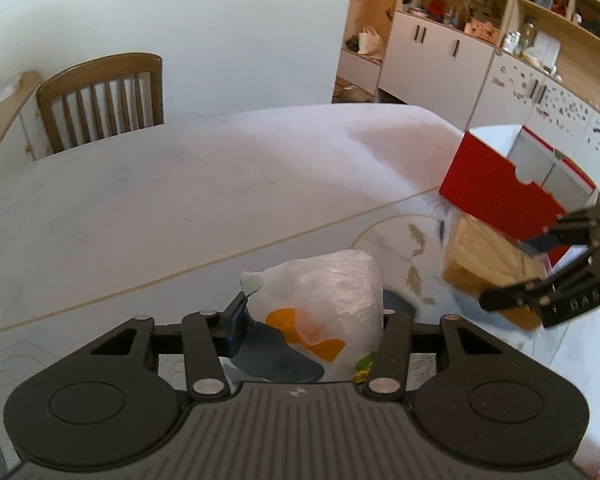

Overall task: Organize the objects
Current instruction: 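Carry the bread and white plastic bag with both tools into the red box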

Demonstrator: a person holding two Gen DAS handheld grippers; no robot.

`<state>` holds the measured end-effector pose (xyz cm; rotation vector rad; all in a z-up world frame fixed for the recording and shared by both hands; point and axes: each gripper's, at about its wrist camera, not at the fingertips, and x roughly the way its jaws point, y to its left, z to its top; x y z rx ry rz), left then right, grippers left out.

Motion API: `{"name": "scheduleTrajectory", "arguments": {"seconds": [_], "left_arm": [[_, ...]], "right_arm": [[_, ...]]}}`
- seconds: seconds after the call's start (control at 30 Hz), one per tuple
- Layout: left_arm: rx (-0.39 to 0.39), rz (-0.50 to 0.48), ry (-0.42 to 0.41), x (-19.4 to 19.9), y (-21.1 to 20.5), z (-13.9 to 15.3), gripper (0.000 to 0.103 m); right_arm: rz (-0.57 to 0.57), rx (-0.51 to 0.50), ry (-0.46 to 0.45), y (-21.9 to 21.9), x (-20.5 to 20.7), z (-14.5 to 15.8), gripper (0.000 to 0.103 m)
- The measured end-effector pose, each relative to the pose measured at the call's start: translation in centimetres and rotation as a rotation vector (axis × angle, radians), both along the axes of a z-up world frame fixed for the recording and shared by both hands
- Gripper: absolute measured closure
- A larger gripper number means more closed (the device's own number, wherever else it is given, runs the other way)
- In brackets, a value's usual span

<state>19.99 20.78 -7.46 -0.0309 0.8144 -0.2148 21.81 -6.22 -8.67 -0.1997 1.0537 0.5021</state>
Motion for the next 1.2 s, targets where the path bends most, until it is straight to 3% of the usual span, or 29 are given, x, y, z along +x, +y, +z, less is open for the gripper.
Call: {"name": "scheduleTrajectory", "arguments": {"seconds": [0.57, 1.2], "left_arm": [[-0.03, -0.003, 0.02, -2.3, -7.3, 5.0, 0.055], [-0.027, -0.131, -0.039, 1.2, -21.2, 7.4, 0.055]], "right_arm": [[-0.056, 0.094, -0.053, -7.6, -2.4, 6.1, 0.024], [-0.13, 0.106, -0.09, -18.2, 0.8, 6.6, 0.024]]}}
